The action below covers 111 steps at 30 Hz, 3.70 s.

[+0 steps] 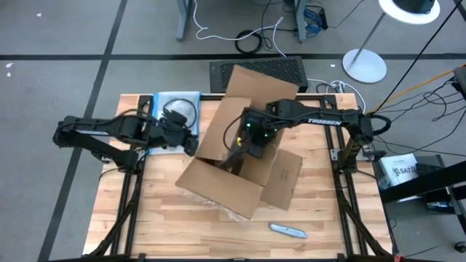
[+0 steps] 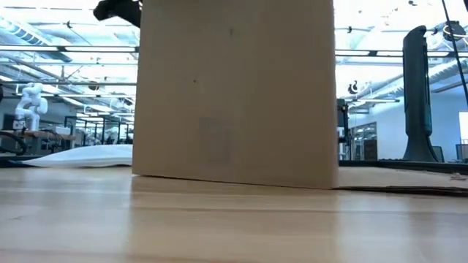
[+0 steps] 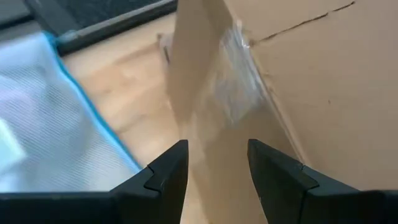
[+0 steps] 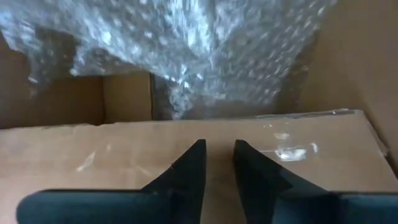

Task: Unpack boxes
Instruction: Break down box until it is fully flat

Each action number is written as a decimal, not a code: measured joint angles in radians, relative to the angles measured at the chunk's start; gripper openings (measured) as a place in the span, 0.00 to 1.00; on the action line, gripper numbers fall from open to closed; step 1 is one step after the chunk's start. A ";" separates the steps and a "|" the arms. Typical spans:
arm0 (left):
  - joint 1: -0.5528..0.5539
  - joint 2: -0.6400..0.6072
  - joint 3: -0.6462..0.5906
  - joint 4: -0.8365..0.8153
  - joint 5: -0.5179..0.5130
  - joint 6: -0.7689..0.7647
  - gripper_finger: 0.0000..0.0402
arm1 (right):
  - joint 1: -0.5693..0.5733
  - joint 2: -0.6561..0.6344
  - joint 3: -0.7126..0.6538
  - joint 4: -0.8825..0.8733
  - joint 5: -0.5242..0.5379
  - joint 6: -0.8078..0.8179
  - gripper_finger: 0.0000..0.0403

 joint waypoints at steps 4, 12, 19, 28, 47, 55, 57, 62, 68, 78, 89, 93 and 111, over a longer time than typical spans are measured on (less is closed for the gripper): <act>-0.009 -0.009 -0.059 0.129 0.001 -0.022 0.42 | 0.043 0.002 0.000 -0.050 0.001 -0.021 0.19; -0.016 0.067 -0.116 0.291 0.067 -0.011 0.42 | 0.125 -0.020 0.020 -0.082 0.022 -0.023 0.19; -0.016 0.124 -0.116 0.366 0.090 0.016 0.42 | 0.161 -0.036 0.199 0.072 0.031 -0.002 0.19; -0.017 0.106 -0.115 0.348 0.109 0.022 0.42 | 0.268 -0.087 0.456 -0.240 0.167 0.171 0.19; -0.029 0.018 -0.111 0.329 0.109 0.064 0.42 | 0.258 -0.104 0.064 0.106 0.124 0.193 0.39; -0.035 0.031 -0.111 0.366 0.108 0.039 0.42 | 0.248 -0.107 0.095 0.450 0.120 0.100 0.31; -0.035 0.035 -0.111 0.429 0.109 0.070 0.42 | 0.227 -0.106 0.095 0.511 0.094 0.091 0.30; -0.034 0.076 -0.111 0.478 0.109 0.076 0.42 | 0.162 -0.042 0.095 0.591 0.015 0.123 0.30; -0.038 0.103 -0.111 0.469 0.158 0.083 0.42 | 0.163 0.009 0.098 0.638 -0.066 0.102 0.30; -0.042 -0.026 -0.034 0.423 0.091 0.179 0.42 | 0.157 -0.080 0.192 0.228 -0.059 0.056 0.30; -0.114 -0.023 0.184 0.422 0.081 0.365 0.42 | 0.186 -0.075 0.270 -0.200 -0.039 0.015 0.30; -0.162 -0.003 0.231 0.425 0.081 0.409 0.42 | 0.216 -0.075 0.270 -0.256 -0.030 -0.048 0.30; -0.318 0.108 0.306 0.629 0.305 0.446 0.42 | 0.211 -0.051 0.270 0.280 -0.001 -0.060 0.30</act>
